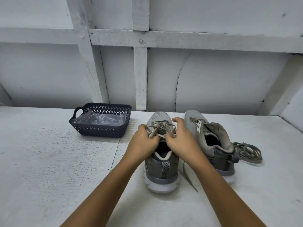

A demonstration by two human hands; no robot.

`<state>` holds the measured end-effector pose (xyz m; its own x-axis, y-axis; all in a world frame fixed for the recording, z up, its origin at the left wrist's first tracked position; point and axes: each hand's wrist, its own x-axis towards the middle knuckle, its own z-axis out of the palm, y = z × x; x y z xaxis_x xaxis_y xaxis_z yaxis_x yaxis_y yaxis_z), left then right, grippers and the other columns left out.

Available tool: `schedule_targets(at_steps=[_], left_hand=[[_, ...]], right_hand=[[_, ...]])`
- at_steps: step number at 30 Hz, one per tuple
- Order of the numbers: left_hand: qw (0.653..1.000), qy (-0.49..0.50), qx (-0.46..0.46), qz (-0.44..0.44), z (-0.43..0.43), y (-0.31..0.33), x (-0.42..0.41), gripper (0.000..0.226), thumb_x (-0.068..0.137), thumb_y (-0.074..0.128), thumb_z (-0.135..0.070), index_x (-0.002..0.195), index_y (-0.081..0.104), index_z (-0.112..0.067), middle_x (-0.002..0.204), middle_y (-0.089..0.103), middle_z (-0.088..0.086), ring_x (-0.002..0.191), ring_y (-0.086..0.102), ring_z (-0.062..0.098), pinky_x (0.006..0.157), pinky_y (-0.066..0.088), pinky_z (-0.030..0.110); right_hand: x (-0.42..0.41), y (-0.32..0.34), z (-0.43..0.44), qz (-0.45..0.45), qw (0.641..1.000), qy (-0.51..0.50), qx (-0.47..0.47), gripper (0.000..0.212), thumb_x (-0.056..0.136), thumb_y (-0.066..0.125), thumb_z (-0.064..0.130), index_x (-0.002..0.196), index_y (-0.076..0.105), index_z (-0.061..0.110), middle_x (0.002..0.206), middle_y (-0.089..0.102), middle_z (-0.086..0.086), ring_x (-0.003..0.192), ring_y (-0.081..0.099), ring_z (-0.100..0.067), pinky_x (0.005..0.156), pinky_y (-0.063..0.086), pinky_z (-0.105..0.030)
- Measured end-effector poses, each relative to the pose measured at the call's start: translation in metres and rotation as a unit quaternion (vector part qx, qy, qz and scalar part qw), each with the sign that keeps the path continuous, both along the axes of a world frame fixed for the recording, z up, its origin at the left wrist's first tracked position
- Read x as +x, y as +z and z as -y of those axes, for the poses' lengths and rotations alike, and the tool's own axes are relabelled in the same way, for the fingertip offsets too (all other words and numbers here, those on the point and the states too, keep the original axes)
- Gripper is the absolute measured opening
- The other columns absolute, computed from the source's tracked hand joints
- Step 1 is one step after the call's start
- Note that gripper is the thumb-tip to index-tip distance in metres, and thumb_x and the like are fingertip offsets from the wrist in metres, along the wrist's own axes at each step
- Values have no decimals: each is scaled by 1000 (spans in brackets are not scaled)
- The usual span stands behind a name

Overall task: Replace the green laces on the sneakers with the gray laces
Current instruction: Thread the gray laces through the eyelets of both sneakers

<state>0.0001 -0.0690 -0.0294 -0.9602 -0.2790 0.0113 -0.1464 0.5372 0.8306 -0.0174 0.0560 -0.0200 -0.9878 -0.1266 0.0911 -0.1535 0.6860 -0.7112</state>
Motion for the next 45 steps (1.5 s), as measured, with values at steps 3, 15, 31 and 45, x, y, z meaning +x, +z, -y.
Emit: schedule_targets(at_steps=[3, 15, 31, 45], left_hand=[[997, 5, -66, 38, -2, 5, -1, 36, 87, 54, -28, 116, 44, -10, 110, 62, 12, 100, 58, 30, 77, 45, 33], [993, 72, 90, -33, 0, -5, 6, 23, 92, 45, -19, 109, 30, -23, 91, 61, 6, 94, 58, 31, 88, 46, 44], [993, -72, 0, -93, 21, -5, 18, 27, 92, 55, -35, 103, 39, -17, 104, 57, 1, 92, 59, 10, 72, 46, 15], [964, -145, -188, -119, 33, 13, 23, 10, 83, 66, -43, 76, 63, -36, 99, 37, -10, 104, 33, 14, 96, 30, 36]], right_hand=[[-3, 4, 6, 12, 999, -2, 51, 54, 90, 48, 16, 138, 25, 13, 117, 58, -19, 105, 55, -34, 70, 34, -28], [-7, -14, -10, 42, 976, -62, -204, 24, 82, 41, 3, 97, 36, 21, 76, 53, -12, 59, 49, -24, 60, 40, -35], [3, -6, -28, -49, 994, 20, -93, 24, 89, 62, 30, 100, 44, 20, 94, 56, 1, 87, 56, -11, 76, 45, -24], [11, 9, -36, -126, 985, 96, 72, 13, 89, 62, 26, 94, 68, 16, 102, 45, 3, 101, 50, -14, 90, 41, -30]])
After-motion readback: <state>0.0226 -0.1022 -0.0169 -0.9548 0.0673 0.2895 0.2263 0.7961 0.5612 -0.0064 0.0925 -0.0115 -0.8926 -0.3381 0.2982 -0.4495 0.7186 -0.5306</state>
